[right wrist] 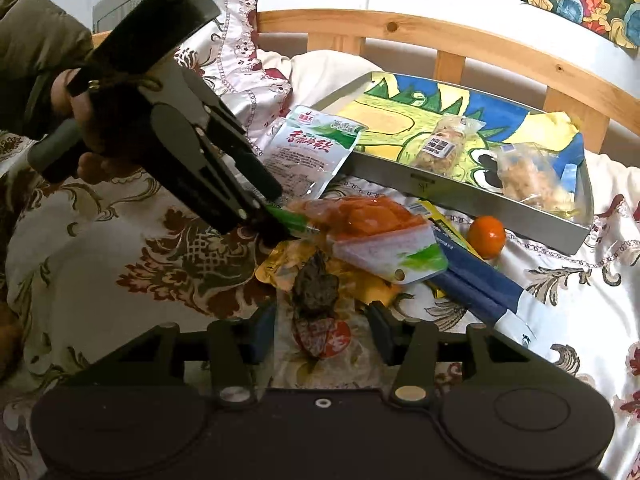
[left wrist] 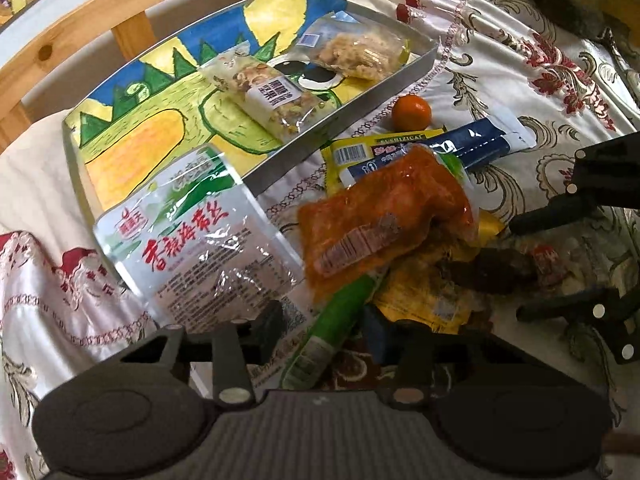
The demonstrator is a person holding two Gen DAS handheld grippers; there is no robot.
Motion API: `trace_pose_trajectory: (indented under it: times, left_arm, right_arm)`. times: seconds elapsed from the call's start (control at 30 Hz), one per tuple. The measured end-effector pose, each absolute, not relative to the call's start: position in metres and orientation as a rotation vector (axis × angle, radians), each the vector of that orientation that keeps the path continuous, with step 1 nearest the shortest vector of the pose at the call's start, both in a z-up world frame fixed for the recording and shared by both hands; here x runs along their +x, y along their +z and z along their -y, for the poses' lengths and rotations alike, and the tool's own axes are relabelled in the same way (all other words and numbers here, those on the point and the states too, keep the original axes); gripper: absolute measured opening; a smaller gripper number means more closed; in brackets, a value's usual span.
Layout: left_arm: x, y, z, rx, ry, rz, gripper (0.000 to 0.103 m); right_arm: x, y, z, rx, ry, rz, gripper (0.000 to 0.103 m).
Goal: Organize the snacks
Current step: 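Grasp green stick snack with left tool while right tool grasps brown meat packet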
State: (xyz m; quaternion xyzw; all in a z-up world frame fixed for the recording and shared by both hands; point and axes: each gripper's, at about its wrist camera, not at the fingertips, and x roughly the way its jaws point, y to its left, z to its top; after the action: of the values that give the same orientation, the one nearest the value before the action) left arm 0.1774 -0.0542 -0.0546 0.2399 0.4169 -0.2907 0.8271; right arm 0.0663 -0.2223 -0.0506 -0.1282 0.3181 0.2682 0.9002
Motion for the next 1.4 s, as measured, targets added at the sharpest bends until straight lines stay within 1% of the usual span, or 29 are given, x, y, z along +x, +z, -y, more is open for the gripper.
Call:
trace_pose_trajectory:
  times: [0.17, 0.2, 0.3, 0.53, 0.7, 0.87, 0.9, 1.07, 1.2, 1.4]
  left_arm:
    - [0.174, -0.055, 0.065, 0.559, -0.612, -0.893, 0.036]
    - [0.173, -0.055, 0.068, 0.576, -0.61, -0.895, 0.031]
    - [0.17, -0.056, 0.073, 0.585, -0.579, -0.911, 0.03]
    - [0.17, -0.048, 0.068, 0.392, -0.497, -1.056, 0.02]
    - [0.164, -0.046, 0.063, 0.276, -0.473, -1.13, 0.019]
    - [0.166, -0.052, 0.066, 0.292, -0.454, -1.115, 0.021]
    - [0.168, -0.053, 0.066, 0.285, -0.451, -1.108, 0.023]
    - [0.171, -0.055, 0.064, 0.254, -0.437, -1.1, 0.023]
    - [0.166, -0.055, 0.06, 0.209, -0.419, -1.101, 0.019]
    - [0.151, -0.053, 0.053, 0.13, -0.382, -1.119, 0.018]
  right_arm:
    - [0.067, -0.051, 0.222, -0.259, 0.552, -0.662, 0.052]
    - [0.067, -0.052, 0.221, -0.258, 0.55, -0.664, 0.052]
    - [0.067, -0.053, 0.22, -0.255, 0.546, -0.664, 0.052]
    - [0.064, -0.05, 0.219, -0.262, 0.535, -0.65, 0.052]
    - [0.061, -0.048, 0.219, -0.258, 0.523, -0.662, 0.052]
    - [0.063, -0.051, 0.218, -0.258, 0.523, -0.675, 0.052]
    - [0.063, -0.052, 0.218, -0.259, 0.524, -0.672, 0.052]
    - [0.062, -0.053, 0.218, -0.268, 0.529, -0.656, 0.053]
    - [0.063, -0.053, 0.22, -0.253, 0.53, -0.662, 0.057]
    - [0.064, -0.053, 0.219, -0.25, 0.534, -0.68, 0.054]
